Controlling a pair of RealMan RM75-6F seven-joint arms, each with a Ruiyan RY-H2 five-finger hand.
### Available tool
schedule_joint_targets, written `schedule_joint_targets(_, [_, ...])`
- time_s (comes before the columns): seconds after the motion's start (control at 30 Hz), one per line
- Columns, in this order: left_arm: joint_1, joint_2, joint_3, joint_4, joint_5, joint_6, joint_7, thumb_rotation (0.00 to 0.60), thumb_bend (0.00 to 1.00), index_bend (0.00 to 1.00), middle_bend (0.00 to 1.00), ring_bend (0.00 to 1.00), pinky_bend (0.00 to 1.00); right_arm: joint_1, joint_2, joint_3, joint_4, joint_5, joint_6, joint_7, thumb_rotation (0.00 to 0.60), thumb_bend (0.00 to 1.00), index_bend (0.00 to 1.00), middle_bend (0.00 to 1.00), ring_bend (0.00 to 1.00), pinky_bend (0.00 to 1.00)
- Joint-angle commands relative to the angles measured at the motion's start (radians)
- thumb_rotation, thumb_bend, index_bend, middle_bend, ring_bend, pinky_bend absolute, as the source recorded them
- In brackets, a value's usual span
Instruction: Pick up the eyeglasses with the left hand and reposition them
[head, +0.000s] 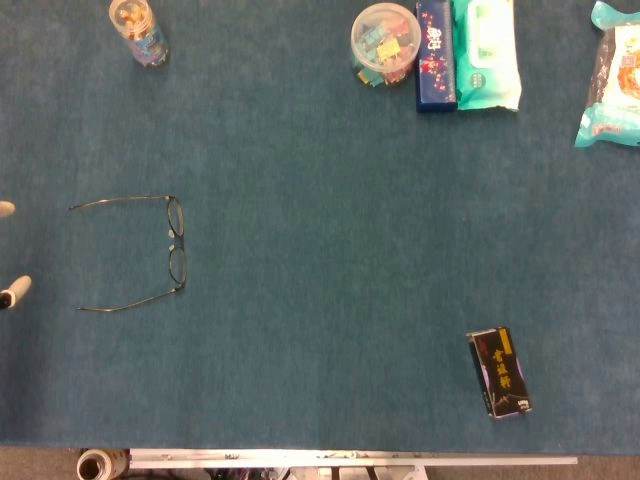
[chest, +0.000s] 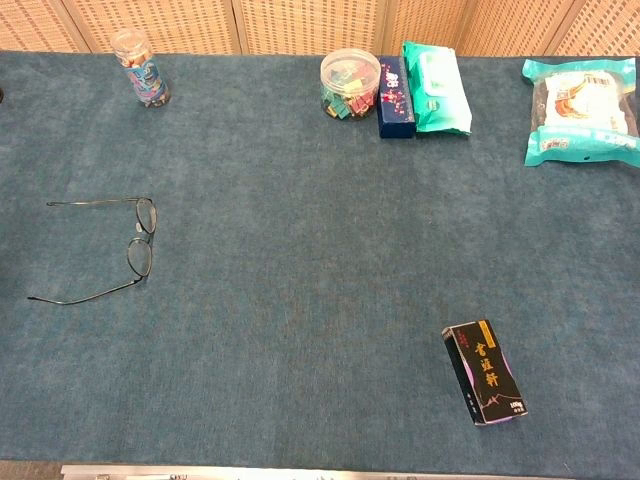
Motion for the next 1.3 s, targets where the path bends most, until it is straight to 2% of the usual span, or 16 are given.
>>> schedule_joint_targets(0.03, [-0.005, 0.003, 0.001, -0.018, -0.003, -0.010, 0.025, 0.600, 0.00, 0.29, 0.34, 0.27, 0.47, 0.001, -0.003, -0.003, 0.016, -0.002, -0.002, 0.022, 0.600, 0.00, 0.41, 0.30, 0.20, 0.33])
schedule_joint_targets(0.27, [-0.020, 0.008, 0.005, -0.063, 0.006, -0.031, 0.080, 0.600, 0.00, 0.29, 0.35, 0.27, 0.50, 0.017, -0.015, 0.002, 0.062, -0.001, -0.022, 0.071, 0.600, 0.00, 0.43, 0.31, 0.20, 0.33])
schedule_joint_targets(0.43, [-0.035, -0.015, 0.004, -0.053, 0.018, -0.044, 0.088, 0.600, 0.00, 0.29, 0.34, 0.27, 0.50, 0.037, 0.003, 0.015, 0.049, -0.017, -0.022, 0.078, 0.600, 0.00, 0.43, 0.31, 0.20, 0.33])
schedule_joint_targets(0.6, [-0.051, -0.041, 0.002, -0.032, 0.041, -0.050, 0.081, 0.600, 0.00, 0.27, 0.27, 0.26, 0.49, 0.050, 0.033, 0.030, 0.013, -0.025, -0.012, 0.059, 0.600, 0.00, 0.43, 0.31, 0.20, 0.33])
schedule_joint_targets(0.73, [-0.070, -0.063, 0.000, -0.019, 0.072, -0.056, 0.076, 0.600, 0.00, 0.23, 0.18, 0.15, 0.38, 0.053, 0.047, 0.040, -0.008, -0.022, 0.000, 0.045, 0.600, 0.00, 0.43, 0.31, 0.20, 0.33])
schedule_joint_targets(0.93, [-0.109, -0.098, 0.011, 0.011, 0.136, -0.081, 0.053, 0.600, 0.00, 0.08, 0.03, 0.02, 0.23, 0.059, 0.058, 0.046, -0.027, -0.016, -0.001, 0.025, 0.600, 0.00, 0.43, 0.31, 0.20, 0.33])
schedule_joint_targets(1.07, [-0.136, -0.132, 0.012, 0.049, 0.155, -0.104, 0.037, 0.600, 0.00, 0.03, 0.00, 0.00, 0.19, 0.069, 0.059, 0.047, -0.030, -0.012, -0.017, 0.017, 0.600, 0.00, 0.43, 0.31, 0.20, 0.33])
schedule_joint_targets(1.3, [-0.181, -0.191, 0.014, 0.118, 0.161, -0.157, 0.033, 0.600, 0.00, 0.01, 0.00, 0.00, 0.16, 0.077, 0.052, 0.044, -0.025, -0.003, -0.032, 0.013, 0.600, 0.00, 0.43, 0.31, 0.20, 0.33])
